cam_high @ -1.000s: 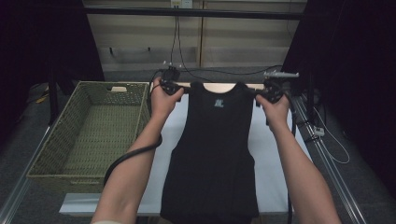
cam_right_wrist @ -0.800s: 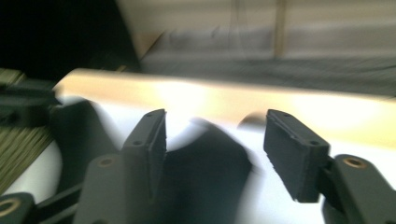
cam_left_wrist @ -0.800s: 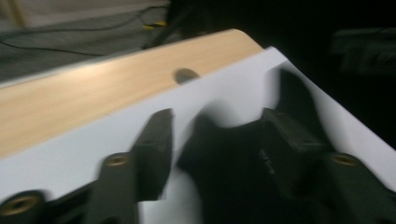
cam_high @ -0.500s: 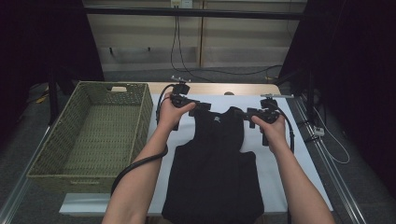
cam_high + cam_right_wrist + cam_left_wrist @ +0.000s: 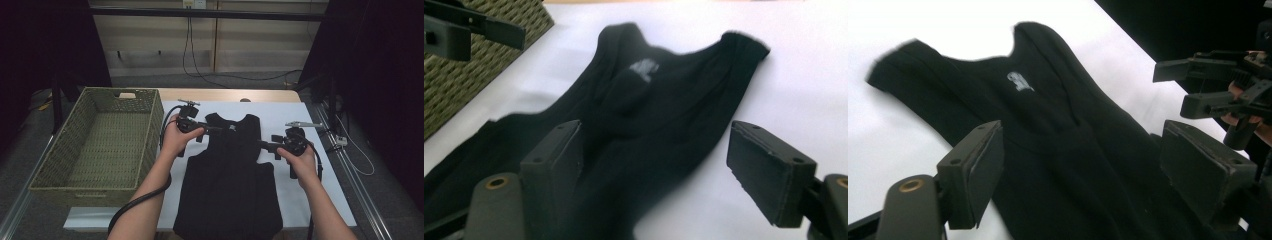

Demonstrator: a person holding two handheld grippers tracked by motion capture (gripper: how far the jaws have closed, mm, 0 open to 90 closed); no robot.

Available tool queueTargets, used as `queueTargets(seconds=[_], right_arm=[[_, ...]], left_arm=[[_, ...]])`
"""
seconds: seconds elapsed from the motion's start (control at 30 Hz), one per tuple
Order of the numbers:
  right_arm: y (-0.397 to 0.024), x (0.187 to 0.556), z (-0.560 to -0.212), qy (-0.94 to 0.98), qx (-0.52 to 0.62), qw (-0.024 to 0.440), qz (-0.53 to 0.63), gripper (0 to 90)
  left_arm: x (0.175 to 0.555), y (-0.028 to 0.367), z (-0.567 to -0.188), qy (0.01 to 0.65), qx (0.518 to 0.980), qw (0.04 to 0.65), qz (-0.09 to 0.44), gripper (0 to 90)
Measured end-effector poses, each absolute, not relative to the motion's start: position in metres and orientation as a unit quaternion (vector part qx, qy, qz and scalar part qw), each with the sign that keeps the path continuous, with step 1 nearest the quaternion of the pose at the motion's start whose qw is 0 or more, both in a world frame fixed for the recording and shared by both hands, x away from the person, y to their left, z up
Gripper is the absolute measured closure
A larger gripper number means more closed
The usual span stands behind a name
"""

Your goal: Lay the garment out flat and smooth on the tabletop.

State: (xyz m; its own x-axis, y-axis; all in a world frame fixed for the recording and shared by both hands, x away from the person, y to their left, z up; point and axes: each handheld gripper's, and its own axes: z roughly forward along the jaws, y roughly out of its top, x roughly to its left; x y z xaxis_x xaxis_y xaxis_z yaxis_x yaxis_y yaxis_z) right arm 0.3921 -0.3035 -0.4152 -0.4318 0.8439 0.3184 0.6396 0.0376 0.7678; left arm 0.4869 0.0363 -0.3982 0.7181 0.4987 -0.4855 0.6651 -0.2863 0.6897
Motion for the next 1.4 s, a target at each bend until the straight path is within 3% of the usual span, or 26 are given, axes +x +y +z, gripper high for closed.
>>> queueTargets(seconds=[0.47,0.7,0.87,0.93,1.17,1.27,1.4], right_arm=[[-0.305,0.345,-0.444,0.723,0.523,0.114,0.437,17.0],[-0.305,0.334,-0.449,0.726,0.533,0.128,0.416,23.1],[-0.309,0.326,-0.447,0.719,0.547,0.148,0.403,35.4],[-0.309,0.323,-0.448,0.718,0.55,0.148,0.4,44.8],[-0.304,0.32,-0.457,0.725,0.555,0.169,0.371,54.4],[-0.298,0.32,-0.458,0.731,0.545,0.174,0.37,62.8],[-0.293,0.321,-0.459,0.737,0.539,0.188,0.362,80.8]], left_arm=[[0.449,0.044,-0.416,0.351,0.81,0.462,-0.085,12.1],[0.438,0.051,-0.425,0.355,0.817,0.449,-0.074,11.0],[0.437,0.053,-0.427,0.355,0.819,0.446,-0.066,10.7],[0.436,0.053,-0.427,0.355,0.818,0.448,-0.066,10.7],[0.431,0.056,-0.429,0.353,0.822,0.443,-0.062,10.5],[0.43,0.056,-0.429,0.352,0.821,0.444,-0.06,10.4],[0.428,0.055,-0.429,0.351,0.821,0.446,-0.058,10.0]])
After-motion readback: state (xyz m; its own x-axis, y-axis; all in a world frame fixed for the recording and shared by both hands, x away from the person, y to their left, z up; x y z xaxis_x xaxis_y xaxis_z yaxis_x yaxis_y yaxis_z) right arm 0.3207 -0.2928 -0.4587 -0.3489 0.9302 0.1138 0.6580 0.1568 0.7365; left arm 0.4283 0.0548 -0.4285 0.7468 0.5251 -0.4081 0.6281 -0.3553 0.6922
